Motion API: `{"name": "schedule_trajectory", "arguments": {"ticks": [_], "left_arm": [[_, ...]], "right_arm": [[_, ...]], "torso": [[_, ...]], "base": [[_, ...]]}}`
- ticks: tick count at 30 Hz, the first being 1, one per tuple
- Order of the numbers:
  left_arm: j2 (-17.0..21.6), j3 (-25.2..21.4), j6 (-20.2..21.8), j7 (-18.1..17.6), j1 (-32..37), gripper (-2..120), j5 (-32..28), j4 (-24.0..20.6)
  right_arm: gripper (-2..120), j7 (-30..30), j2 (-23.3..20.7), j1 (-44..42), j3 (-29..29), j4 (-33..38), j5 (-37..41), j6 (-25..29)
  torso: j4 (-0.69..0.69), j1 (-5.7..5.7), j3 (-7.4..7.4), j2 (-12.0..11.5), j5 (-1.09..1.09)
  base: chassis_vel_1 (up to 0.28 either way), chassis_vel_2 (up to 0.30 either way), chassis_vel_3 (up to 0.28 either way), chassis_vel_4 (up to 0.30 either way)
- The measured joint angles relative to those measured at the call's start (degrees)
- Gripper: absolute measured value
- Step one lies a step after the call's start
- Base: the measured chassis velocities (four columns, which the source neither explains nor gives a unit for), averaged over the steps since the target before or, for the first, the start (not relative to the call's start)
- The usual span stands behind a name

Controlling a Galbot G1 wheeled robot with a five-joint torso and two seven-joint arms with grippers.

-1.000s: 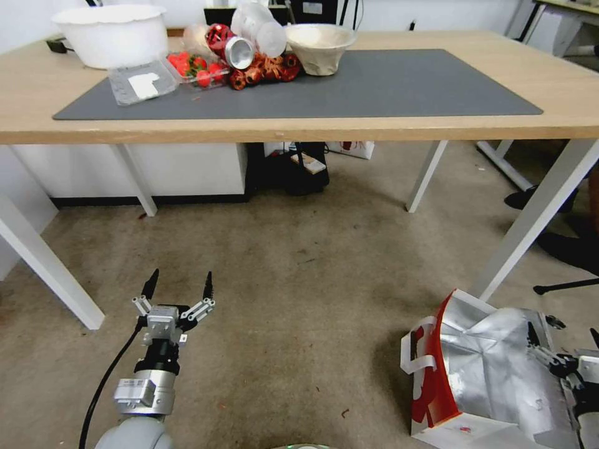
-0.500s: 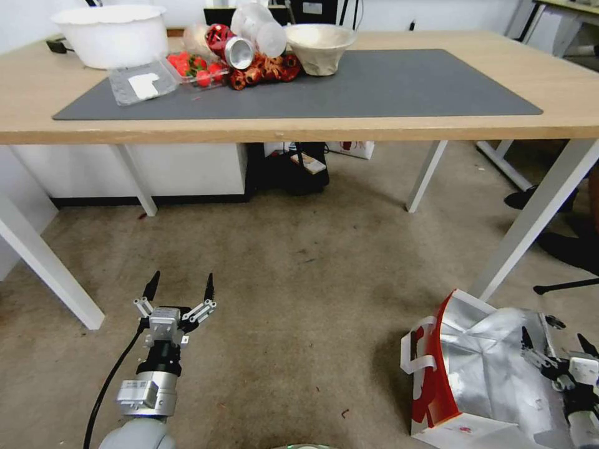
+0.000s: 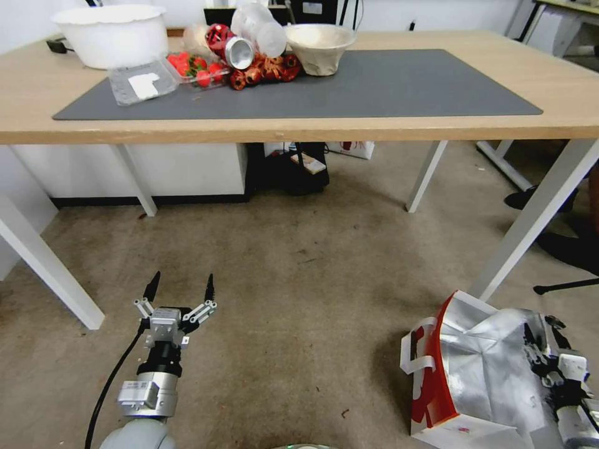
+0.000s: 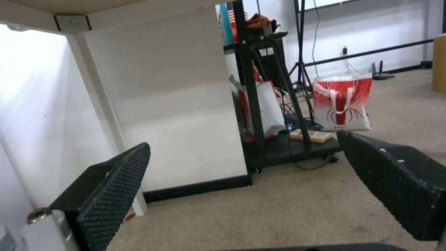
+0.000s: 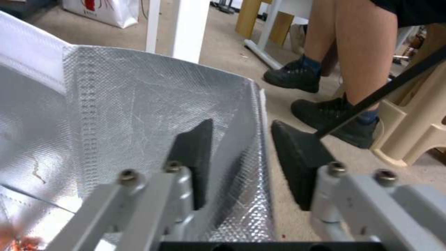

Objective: Pick up the food delivery bag from the floor and place it on the table.

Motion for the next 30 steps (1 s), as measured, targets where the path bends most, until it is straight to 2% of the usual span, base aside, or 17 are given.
{"name": "schedule_trajectory", "arguments": {"ticks": [1, 2, 5, 7, 9, 27, 30], "left_arm": [[0.0, 0.03, -0.03, 0.0, -0.03, 100, 0.0, 0.06], [0.0, 0.03, -0.03, 0.0, -0.03, 100, 0.0, 0.06], [0.03, 0.07, -0.16, 0.0, -0.07, 100, 0.0, 0.17], [0.04, 0.08, -0.17, 0.0, -0.09, 100, 0.0, 0.19], [0.1, 0.08, -0.2, 0.0, -0.15, 100, -0.04, 0.28], [0.21, 0.11, -0.44, 0.0, -0.4, 100, -0.22, 0.57], [0.1, -0.02, -0.47, 0.01, -0.3, 100, -0.17, 0.45]], "right_arm": [[27, 0.01, 0.0, -0.04, 0.01, 0.0, 0.0, 0.01], [27, 0.01, 0.0, -0.04, 0.01, 0.0, 0.0, 0.01], [13, 0.02, 0.01, -0.16, 0.03, 0.0, -0.01, 0.12], [10, 0.02, 0.02, -0.18, 0.04, 0.01, -0.01, 0.15], [0, 0.02, 0.07, -0.21, 0.07, 0.07, -0.03, 0.24], [0, -0.52, 1.46, -1.56, -0.8, 3.0, 4.01, -0.13], [0, -0.56, 2.86, -3.34, -1.66, 7.67, 5.2, 0.33]], "torso": [[0.0, 0.0, 0.0, 0.0, 0.0], [0.0, 0.0, 0.0, 0.0, 0.0], [0.0, 0.0, 0.0, 0.0, 0.0], [0.0, 0.0, 0.0, 0.0, 0.0], [0.0, 0.0, 0.0, 0.0, 0.0], [0.0, 0.0, 0.0, 0.0, 0.0], [0.0, 0.0, 0.0, 0.0, 0.0]], "base": [[0.0, 0.0, 0.0, 0.0], [0.0, 0.0, 0.0, 0.0], [0.0, 0.0, 0.0, 0.0], [0.0, 0.0, 0.0, 0.0], [0.0, 0.0, 0.0, 0.0], [0.0, 0.0, 0.0, 0.0], [0.0, 0.0, 0.0, 0.0]]}}
